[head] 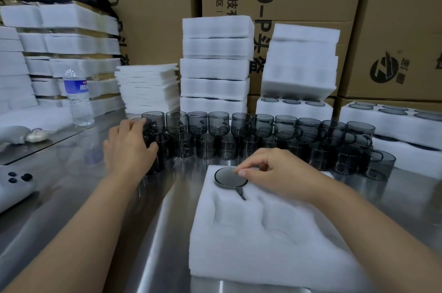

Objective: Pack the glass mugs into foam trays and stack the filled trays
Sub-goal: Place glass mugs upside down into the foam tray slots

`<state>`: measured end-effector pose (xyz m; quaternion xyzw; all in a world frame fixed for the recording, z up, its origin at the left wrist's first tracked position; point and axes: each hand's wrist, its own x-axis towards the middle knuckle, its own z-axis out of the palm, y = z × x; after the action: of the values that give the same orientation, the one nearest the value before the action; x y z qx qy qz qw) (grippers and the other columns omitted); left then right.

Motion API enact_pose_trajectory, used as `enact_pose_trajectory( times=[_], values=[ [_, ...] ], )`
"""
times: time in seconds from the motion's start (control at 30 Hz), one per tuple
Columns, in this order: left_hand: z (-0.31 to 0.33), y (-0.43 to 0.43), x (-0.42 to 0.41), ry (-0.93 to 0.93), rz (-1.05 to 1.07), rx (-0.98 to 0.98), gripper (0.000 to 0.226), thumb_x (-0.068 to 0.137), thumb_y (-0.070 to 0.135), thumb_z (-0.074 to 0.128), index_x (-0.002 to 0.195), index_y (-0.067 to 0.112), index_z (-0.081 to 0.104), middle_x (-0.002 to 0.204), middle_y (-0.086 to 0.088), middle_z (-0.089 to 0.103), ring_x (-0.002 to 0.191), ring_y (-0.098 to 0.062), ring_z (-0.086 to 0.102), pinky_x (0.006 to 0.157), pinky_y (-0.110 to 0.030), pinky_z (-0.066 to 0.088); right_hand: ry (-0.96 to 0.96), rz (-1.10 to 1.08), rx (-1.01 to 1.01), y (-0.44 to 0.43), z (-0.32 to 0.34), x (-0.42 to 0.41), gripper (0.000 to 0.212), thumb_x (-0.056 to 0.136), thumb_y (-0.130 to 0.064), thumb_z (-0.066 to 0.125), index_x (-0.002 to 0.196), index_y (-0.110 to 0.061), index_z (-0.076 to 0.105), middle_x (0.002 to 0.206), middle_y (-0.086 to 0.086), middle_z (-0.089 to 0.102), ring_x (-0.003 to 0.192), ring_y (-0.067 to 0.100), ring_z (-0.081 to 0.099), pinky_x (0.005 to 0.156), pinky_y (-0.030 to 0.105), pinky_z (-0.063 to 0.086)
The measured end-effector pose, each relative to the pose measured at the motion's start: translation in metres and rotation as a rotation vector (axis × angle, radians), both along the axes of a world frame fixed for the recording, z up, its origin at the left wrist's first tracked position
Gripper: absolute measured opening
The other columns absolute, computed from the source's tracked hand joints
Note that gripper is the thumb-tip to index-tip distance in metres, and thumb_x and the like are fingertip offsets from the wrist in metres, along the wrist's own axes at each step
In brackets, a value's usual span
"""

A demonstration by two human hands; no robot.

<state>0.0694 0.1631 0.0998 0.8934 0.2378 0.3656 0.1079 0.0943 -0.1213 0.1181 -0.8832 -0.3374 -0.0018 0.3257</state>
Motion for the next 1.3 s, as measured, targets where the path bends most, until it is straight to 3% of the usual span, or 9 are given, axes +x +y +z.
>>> enact_pose_trajectory(
  times=[0.27,0.43,0.57,0.67,0.77,0.9,1.1,1.2,1.3],
  values=[
    [0.001,-0.004,0.000,-0.026,-0.004,0.041,0.053,0.080,0.022,0.074,0.128,0.010,0.056,0.126,-0.019,0.048,0.116,-0.041,0.038,0.097,-0.044,0.033,-0.008,0.009,0.006,-0.001,0.001,0.001,0.012,0.089,-0.036,0.062,0.092,-0.040,0.073,0.094,-0.016,0.062,0.065,-0.009,0.050,0.057,0.008,0.037],
    [0.008,-0.019,-0.004,-0.160,-0.072,0.098,0.050,0.080,0.019,0.073,0.125,0.007,0.055,0.121,-0.022,0.049,0.113,-0.042,0.040,0.093,-0.045,0.034,-0.017,0.028,0.011,-0.002,0.000,0.003,0.013,0.088,-0.036,0.062,0.095,-0.039,0.073,0.093,-0.018,0.062,0.065,-0.011,0.049,0.059,0.008,0.036],
    [0.012,-0.053,-0.009,-0.283,-0.248,0.033,0.046,0.082,0.024,0.071,0.123,0.015,0.053,0.118,-0.013,0.048,0.112,-0.030,0.036,0.096,-0.038,0.033,0.131,0.064,0.174,-0.003,0.004,0.003,0.036,0.086,-0.037,0.064,0.119,-0.049,0.054,0.100,-0.019,0.060,0.066,-0.003,0.053,0.061,0.014,0.046],
    [0.008,-0.081,-0.011,-0.261,-0.421,0.060,0.049,0.082,0.028,0.070,0.127,0.018,0.052,0.117,-0.006,0.047,0.111,-0.023,0.034,0.098,-0.032,0.031,0.217,0.010,0.342,-0.005,0.007,0.006,0.041,0.088,-0.045,0.056,0.128,-0.043,0.046,0.101,-0.016,0.065,0.071,0.004,0.064,0.064,0.020,0.048],
    [0.006,-0.096,-0.014,-0.267,-0.595,0.117,0.051,0.080,0.027,0.071,0.127,0.018,0.054,0.114,0.001,0.047,0.106,-0.014,0.033,0.095,-0.016,0.024,0.348,-0.021,0.529,-0.007,0.008,0.011,0.031,0.091,-0.050,0.050,0.117,-0.033,0.054,0.105,-0.005,0.067,0.070,0.012,0.069,0.062,0.023,0.051],
    [0.008,-0.100,-0.019,-0.252,-0.784,0.133,0.051,0.078,0.021,0.077,0.124,0.018,0.057,0.111,0.011,0.041,0.106,-0.007,0.031,0.096,-0.003,0.019,0.396,-0.009,0.587,-0.005,0.008,0.012,0.025,0.088,-0.063,0.046,0.099,-0.042,0.053,0.096,-0.003,0.071,0.073,0.019,0.071,0.062,0.026,0.052],
    [0.009,-0.103,-0.023,-0.238,-0.912,0.262,0.045,0.074,0.012,0.079,0.116,0.019,0.065,0.119,0.008,0.041,0.110,-0.013,0.038,0.099,-0.008,0.025,0.367,0.021,0.579,-0.003,0.007,0.009,0.057,0.073,-0.069,0.060,0.113,-0.029,0.057,0.088,0.001,0.070,0.074,0.019,0.071,0.065,0.027,0.053],
    [0.008,-0.102,-0.023,-0.227,-0.932,0.224,0.048,0.071,0.010,0.081,0.114,0.024,0.064,0.129,0.013,0.033,0.115,-0.014,0.040,0.098,-0.016,0.031,0.340,0.024,0.577,-0.004,0.005,0.010,0.041,0.078,-0.054,0.063,0.109,-0.028,0.059,0.080,-0.003,0.071,0.071,0.016,0.070,0.065,0.027,0.054],
    [0.007,-0.100,-0.021,-0.199,-0.971,0.102,0.072,0.067,0.014,0.084,0.125,0.038,0.047,0.133,0.018,0.029,0.120,-0.007,0.042,0.096,-0.016,0.037,0.345,0.026,0.580,-0.004,0.005,0.011,0.030,0.083,-0.043,0.062,0.107,-0.025,0.059,0.076,-0.003,0.071,0.071,0.016,0.070,0.065,0.027,0.054]
  ],
)
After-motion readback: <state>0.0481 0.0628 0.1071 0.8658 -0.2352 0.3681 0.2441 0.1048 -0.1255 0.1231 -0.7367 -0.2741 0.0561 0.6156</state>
